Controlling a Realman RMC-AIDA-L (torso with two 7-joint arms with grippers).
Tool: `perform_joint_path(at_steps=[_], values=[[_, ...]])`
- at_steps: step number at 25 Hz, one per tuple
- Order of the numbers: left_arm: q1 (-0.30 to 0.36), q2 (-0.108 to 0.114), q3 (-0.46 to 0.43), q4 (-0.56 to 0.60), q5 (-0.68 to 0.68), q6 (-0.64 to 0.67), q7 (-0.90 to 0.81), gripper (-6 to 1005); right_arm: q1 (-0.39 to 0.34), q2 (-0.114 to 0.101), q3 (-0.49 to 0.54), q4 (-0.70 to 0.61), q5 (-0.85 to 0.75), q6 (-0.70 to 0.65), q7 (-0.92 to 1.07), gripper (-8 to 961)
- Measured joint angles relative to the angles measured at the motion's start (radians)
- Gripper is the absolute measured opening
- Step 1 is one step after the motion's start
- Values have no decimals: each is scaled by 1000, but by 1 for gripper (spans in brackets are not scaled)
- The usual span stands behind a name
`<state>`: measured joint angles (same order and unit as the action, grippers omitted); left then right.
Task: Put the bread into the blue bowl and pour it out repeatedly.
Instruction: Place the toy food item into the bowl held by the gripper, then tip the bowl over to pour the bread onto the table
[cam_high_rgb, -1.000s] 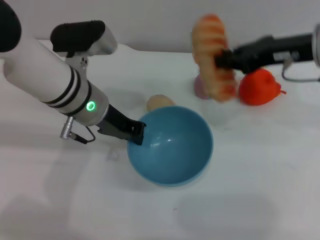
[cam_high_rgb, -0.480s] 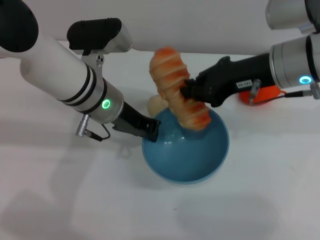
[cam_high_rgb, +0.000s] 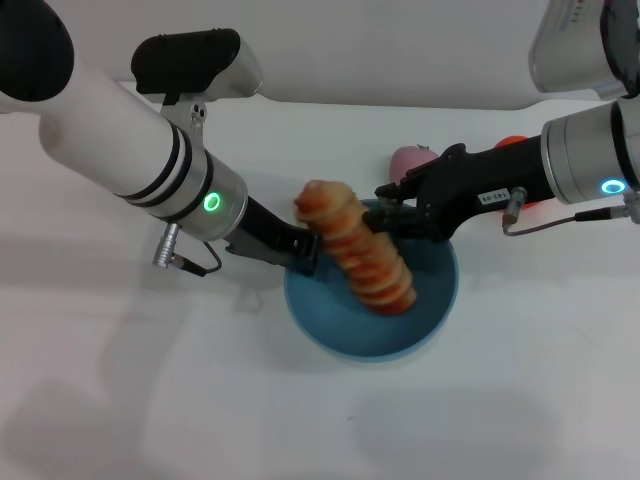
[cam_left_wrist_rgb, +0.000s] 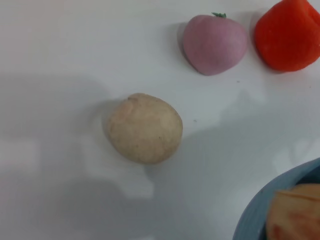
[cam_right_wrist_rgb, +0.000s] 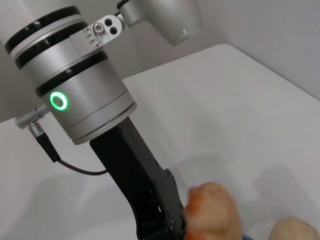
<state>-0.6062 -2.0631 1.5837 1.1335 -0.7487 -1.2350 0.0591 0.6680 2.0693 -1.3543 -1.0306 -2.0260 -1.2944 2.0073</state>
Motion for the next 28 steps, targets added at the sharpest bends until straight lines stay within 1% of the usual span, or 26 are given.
perform_joint_path(at_steps=[4,7,9,12,14,17,21,24,26,28], values=[[1,0,0,0,0,14,-1,17,-6,0,11,-7,0,9,0,195],[3,0,9,0,1,63,4,16,-33,3,52,-40,12,39,-1,385],[5,1,24,0,4,105,7,16,-68,6,79,-67,51,86,-1,385],[11,4,67,0,20,200,10,16,-148,5,120,-82,196,170,-33,385],[14,4,91,0,52,261,10,16,-191,4,156,-66,301,199,-92,385],[17,3,134,1,98,354,11,17,-255,4,217,-7,472,210,-210,385],[31,3,196,3,159,518,11,17,-328,1,283,92,676,201,-325,385],[51,2,258,-5,226,673,11,17,-372,1,321,147,771,187,-378,386],[65,1,325,-28,285,805,11,17,-394,1,362,199,810,173,-392,386],[79,0,407,-69,373,977,11,17,-397,0,373,211,813,169,-393,386]])
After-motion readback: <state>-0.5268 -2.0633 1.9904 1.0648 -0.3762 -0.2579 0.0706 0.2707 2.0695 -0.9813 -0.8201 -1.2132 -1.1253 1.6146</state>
